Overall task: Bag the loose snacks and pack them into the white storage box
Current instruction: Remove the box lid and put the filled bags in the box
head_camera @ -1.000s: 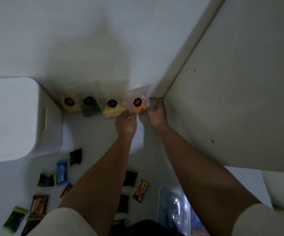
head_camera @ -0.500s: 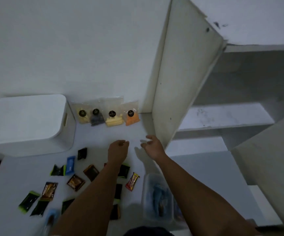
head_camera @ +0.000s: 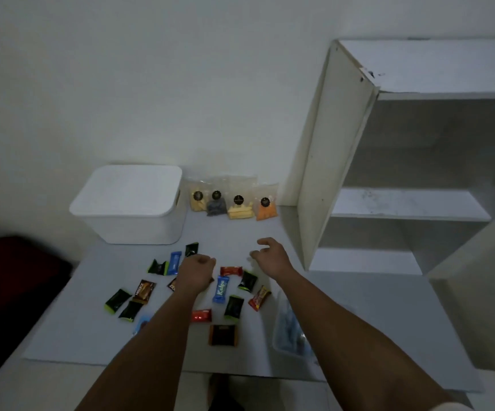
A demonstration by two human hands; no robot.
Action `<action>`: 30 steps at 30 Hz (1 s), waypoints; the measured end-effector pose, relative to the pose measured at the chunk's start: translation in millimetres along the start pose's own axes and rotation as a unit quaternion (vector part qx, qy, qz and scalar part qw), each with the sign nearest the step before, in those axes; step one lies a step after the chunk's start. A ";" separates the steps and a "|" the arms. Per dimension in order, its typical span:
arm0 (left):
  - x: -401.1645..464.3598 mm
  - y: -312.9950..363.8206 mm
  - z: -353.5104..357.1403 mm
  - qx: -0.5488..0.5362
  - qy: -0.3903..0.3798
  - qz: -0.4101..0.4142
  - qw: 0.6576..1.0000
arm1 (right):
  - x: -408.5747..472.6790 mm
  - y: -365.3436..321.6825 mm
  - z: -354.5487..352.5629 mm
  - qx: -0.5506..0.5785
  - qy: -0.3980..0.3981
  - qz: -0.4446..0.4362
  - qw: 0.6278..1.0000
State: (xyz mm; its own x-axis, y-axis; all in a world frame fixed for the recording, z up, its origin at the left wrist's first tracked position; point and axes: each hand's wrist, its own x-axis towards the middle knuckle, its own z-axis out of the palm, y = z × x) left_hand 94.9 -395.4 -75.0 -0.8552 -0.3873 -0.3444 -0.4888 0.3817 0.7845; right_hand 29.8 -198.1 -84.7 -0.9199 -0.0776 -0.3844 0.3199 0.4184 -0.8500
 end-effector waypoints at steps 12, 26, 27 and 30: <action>122.0 9.7 -139.5 0.059 0.177 0.087 0.979 | 74.9 -120.7 98.4 -0.009 -0.008 -0.051 0.999; 285.5 -53.1 -273.6 0.216 0.207 -0.091 0.950 | 171.6 -197.6 223.1 0.008 0.007 0.063 0.998; 290.8 -58.4 -278.9 0.184 0.193 -0.096 0.959 | 171.5 -198.0 226.6 0.009 0.008 0.056 0.998; 302.9 -69.2 -289.2 0.056 0.187 -0.079 0.978 | 170.8 -195.1 234.8 0.004 0.038 0.025 0.999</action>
State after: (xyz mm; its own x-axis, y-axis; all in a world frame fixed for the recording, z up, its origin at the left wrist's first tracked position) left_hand -80.4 -781.9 -84.4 -0.6544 -0.7210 -0.2279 -0.6441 0.3735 0.6676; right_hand -136.5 -505.4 -69.1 -0.9171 0.0134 -0.3985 0.3682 0.4120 -0.8335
